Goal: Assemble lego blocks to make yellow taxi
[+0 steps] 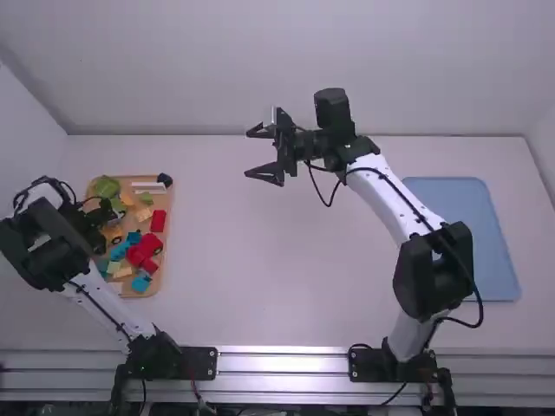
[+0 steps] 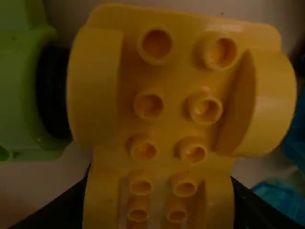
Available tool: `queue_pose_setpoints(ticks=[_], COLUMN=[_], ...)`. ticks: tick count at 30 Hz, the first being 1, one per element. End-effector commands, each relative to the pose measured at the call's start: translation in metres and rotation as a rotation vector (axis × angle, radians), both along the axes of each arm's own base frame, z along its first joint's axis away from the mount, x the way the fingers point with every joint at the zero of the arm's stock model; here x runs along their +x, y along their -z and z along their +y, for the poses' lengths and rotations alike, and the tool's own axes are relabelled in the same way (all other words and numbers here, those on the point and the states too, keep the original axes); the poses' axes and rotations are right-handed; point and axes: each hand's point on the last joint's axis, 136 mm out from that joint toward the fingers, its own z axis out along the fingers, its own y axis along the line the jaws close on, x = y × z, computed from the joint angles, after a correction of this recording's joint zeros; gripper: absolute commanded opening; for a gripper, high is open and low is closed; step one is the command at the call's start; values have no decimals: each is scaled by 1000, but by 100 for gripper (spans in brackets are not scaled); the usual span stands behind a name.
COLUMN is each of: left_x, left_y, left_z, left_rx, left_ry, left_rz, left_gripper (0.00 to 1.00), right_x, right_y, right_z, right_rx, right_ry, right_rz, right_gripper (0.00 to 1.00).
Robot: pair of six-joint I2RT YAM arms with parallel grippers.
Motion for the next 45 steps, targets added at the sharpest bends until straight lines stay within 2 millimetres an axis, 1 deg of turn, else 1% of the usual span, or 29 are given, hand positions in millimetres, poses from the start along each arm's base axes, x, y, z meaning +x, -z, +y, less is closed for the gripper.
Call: queue_pose_setpoints(ticks=[1, 2, 3, 5, 7, 11, 12, 14, 17, 19, 21, 23, 25, 26, 27, 28, 29, 30, 31, 33, 34, 35, 37, 38, 40, 42, 43, 44, 45], left_x=[1, 2, 5, 7, 8, 11, 15, 23, 38, 46, 54, 60, 70, 70, 74, 75, 76, 76, 76, 76, 77, 77, 79, 79, 79, 80, 80, 81, 82], left_y=[7, 7, 7, 7, 7, 2, -2, -11, -30, -51, -66, -75, -93, -93, -103, -106, -113, -115, -120, -129, -131, -131, -130, -128, -124, -112, -111, -104, -100], left_z=[-7, -8, -9, -14, -15, -15, -15, -16, -29, -48, -65, -76, -94, -94, -108, -115, -131, -136, -153, -188, -200, -202, -228, -246, -260, -289, -293, -308, -318], left_rx=[-43, -45, -50, -68, -66, -18, 12, 46, 52, 33, 15, 14, 23, 23, 11, 1, -30, -39, -80, -162, -182, -185, -220, -243, -254, -248, -244, -229, -213], left_ry=[15, 17, 19, 22, 21, -13, -38, -75, -113, -115, -87, -80, -69, -69, -43, -31, 14, 26, 63, 152, 182, 186, 257, 314, 352, 430, 437, 474, 497], left_rz=[-9, -12, -21, -32, -31, -8, -8, -22, -47, -52, -60, -75, -111, -111, -127, -132, -137, -138, -141, -144, -149, -150, -155, -154, -150, -132, -130, -125, -123], left_gripper=[56, 56, 49, 40, 37, 37, 37, 34, 32, 27, 23, 19, 14, 14, 13, 13, 13, 13, 13, 9, 6, 5, 3, 2, 2, 2, 2, 2, 2], right_x=[0, 0, 0, 0, 0, -1, 0, 1, 1, 0, 2, 3, 3, 3, 3, 4, 7, 6, 6, 4, 2, 2, 1, 1, 1, 4, 5, 8, 11], right_y=[-9, -9, -9, -9, -9, -9, -10, -10, -10, -10, -10, -10, -9, -9, -9, -9, -10, -10, -11, -14, -17, -17, -21, -24, -27, -29, -29, -29, -28], right_z=[4, 4, 4, 4, 4, 5, 4, 3, 4, 4, 2, 1, 1, 1, 0, -1, -4, -4, -5, -12, -16, -17, -28, -37, -44, -59, -61, -68, -72], right_rx=[14, 14, 14, 14, 14, 15, 15, 16, 16, 16, 16, 16, 14, 14, 14, 14, 15, 16, 20, 41, 54, 56, 82, 100, 113, 130, 132, 135, 133], right_ry=[-13, -13, -13, -13, -13, -16, -13, -12, -13, -13, -8, -5, -5, -5, -3, 0, 5, 5, -2, -29, -45, -48, -75, -92, -102, -105, -103, -93, -80], right_rz=[-18, -18, -18, -19, -19, -19, -20, -22, -22, -23, -21, -21, -18, -18, -18, -18, -19, -19, -18, -9, -3, -2, 11, 18, 24, 44, 47, 53, 58], right_gripper=[99, 99, 99, 99, 99, 99, 99, 99, 99, 99, 99, 99, 99, 99, 99, 99, 99, 99, 99, 99, 99, 99, 99, 99, 99, 99, 99, 99, 99])
